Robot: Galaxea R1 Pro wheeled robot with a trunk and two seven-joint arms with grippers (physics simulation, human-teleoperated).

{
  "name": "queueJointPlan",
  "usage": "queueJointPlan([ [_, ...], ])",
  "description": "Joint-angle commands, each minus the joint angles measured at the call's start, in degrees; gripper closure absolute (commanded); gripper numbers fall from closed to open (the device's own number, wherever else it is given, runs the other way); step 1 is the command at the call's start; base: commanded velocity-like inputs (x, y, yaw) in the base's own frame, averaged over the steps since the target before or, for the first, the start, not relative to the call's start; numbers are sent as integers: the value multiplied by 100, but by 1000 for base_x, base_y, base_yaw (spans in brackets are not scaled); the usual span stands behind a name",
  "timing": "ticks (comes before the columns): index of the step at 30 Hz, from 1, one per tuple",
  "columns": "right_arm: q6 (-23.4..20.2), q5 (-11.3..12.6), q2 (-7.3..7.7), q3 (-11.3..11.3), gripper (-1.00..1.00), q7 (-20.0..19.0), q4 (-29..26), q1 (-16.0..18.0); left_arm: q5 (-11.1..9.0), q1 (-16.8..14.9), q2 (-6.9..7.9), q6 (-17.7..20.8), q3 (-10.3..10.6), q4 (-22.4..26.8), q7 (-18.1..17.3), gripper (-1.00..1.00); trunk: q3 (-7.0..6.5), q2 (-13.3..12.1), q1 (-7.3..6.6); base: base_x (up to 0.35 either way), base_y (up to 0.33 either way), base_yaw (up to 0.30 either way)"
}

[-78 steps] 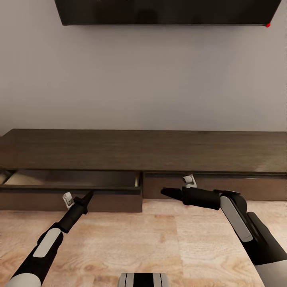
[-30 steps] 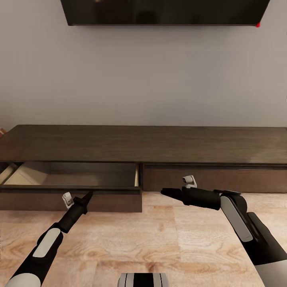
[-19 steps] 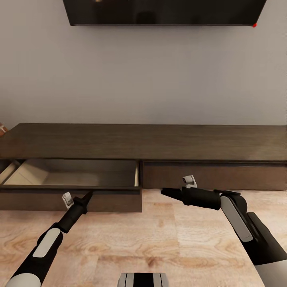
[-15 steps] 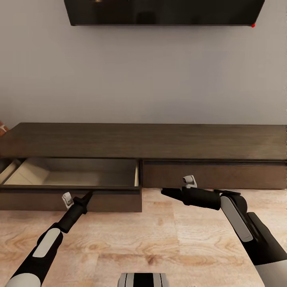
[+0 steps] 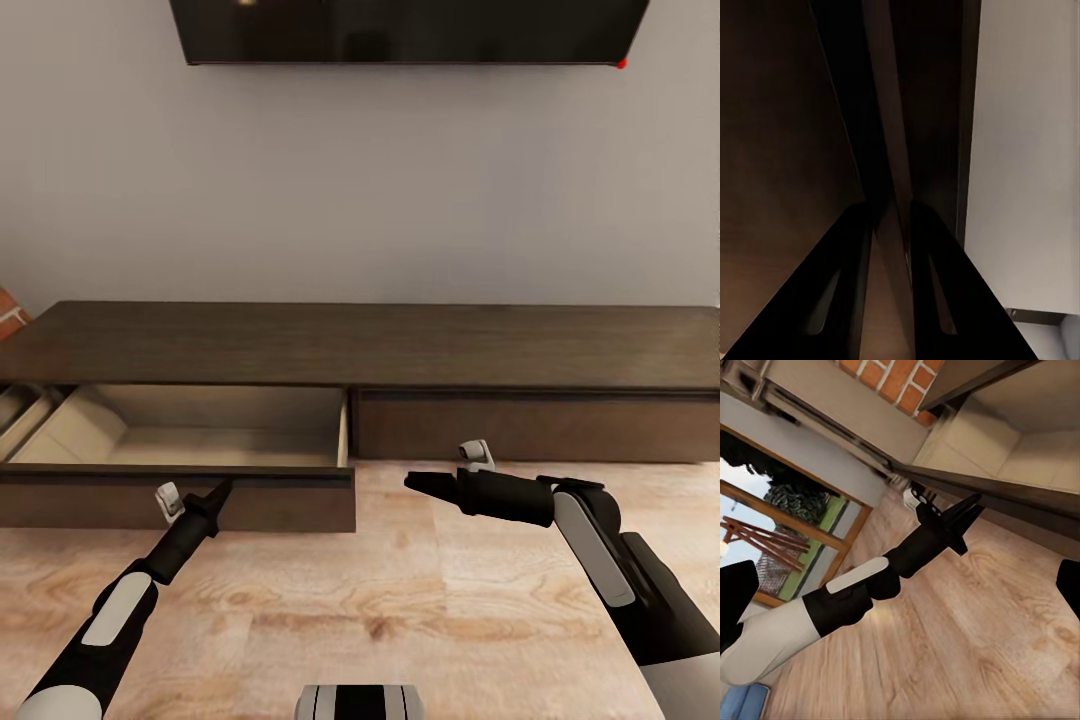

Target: Place each of the two pumpkins and all three candles from the living room inside a cabinet in the living room (use any cabinet), then make sure every cabinet is closed, and position the cauldron so it is next to a table in the living room.

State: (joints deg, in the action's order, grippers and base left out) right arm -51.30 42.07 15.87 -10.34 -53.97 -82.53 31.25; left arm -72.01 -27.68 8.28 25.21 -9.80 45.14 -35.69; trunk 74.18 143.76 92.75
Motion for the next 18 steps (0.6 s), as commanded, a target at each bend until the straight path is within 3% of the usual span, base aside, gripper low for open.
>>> queueJointPlan([
  [1, -25, 21, 4, -8, -100, 1, 0, 4, -15, -1, 1, 50, 5, 3, 19, 100, 4, 2, -3, -91, 0, 0],
  [18, -24, 21, -6, -5, -100, 1, 9, 4, -15, -1, 7, 53, 5, 3, 19, 100, 4, 2, -3, -55, 0, 0],
])
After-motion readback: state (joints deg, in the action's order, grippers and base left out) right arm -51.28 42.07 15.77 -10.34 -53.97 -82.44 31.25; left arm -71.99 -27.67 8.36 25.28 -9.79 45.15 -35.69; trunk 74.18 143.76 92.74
